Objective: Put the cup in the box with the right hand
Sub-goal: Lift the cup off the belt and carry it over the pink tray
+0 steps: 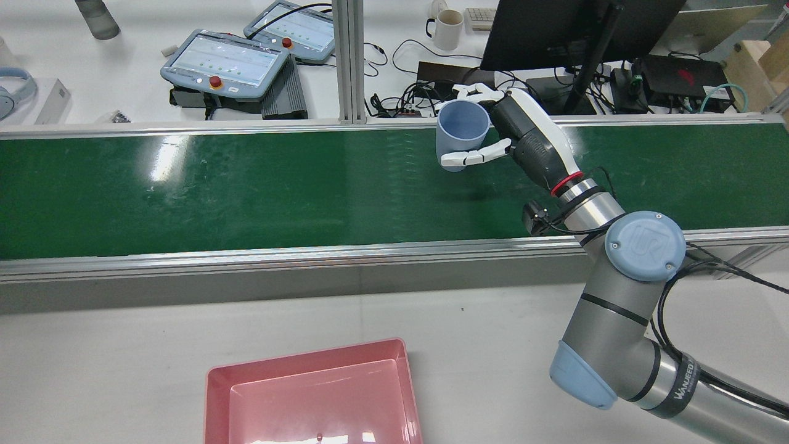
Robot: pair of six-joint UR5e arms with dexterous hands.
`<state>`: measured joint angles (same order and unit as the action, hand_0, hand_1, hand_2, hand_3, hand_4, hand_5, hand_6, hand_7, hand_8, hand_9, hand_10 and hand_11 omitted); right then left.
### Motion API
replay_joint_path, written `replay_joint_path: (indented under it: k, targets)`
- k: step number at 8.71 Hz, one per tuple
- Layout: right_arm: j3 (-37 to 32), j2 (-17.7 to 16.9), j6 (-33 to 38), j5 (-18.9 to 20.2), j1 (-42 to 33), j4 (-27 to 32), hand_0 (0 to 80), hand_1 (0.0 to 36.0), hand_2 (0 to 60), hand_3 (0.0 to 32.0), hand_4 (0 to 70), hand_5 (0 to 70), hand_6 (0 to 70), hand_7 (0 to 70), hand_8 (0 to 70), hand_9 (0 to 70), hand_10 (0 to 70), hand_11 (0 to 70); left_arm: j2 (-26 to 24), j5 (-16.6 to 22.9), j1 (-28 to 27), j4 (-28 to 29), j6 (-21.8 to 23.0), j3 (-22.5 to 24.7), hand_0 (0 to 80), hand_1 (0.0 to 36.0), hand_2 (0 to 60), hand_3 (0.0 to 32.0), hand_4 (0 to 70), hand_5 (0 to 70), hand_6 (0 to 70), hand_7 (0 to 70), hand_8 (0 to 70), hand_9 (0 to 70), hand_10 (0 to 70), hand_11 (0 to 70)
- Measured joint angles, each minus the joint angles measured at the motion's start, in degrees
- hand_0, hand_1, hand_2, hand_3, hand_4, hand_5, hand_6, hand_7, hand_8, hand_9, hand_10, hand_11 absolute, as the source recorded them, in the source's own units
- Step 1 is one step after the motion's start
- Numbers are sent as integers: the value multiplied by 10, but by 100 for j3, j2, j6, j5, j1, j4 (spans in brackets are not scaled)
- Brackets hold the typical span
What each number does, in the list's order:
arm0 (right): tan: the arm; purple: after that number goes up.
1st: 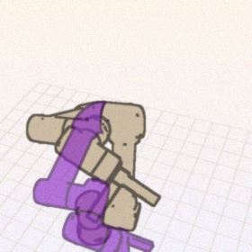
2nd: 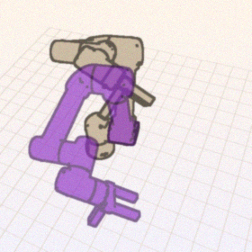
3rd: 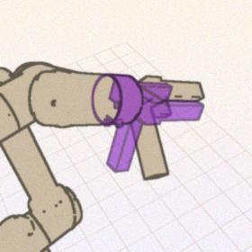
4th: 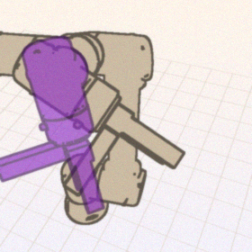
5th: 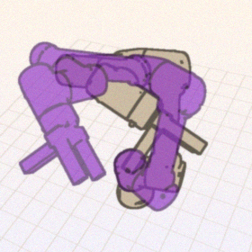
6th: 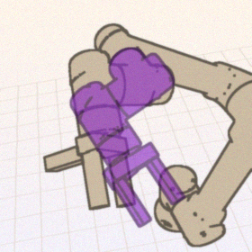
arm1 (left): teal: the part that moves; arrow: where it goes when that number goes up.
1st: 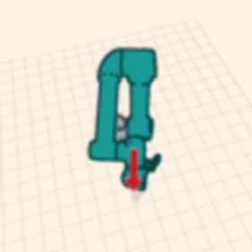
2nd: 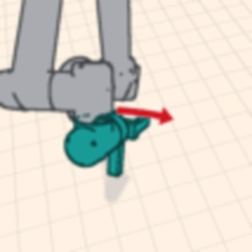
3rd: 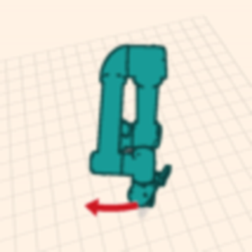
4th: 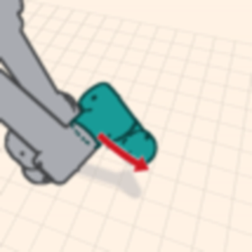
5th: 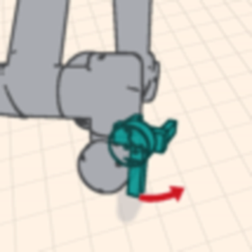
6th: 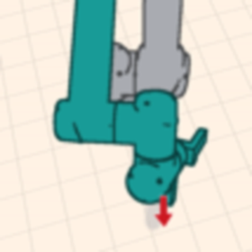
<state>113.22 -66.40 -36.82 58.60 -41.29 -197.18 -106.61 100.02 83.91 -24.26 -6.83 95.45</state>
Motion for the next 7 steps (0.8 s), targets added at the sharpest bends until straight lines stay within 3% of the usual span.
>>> replay_joint_path:
  k: [3,7]
  targets:
    - [1013,-167,-11,217,443,-504,554,360,600,0,403,107,157,654,59,176,42,96,0,0,-1,0,-2,0,0,0,0,0,0,0,0,0,0,0,0,0]
    - [1552,-422,-273,248,1650,-799,543,360,600,0,359,103,130,528,29,113,25,71,0,0,2,0,-1,0,0,0,0,0,0,0,0,0,0,0,0,0]
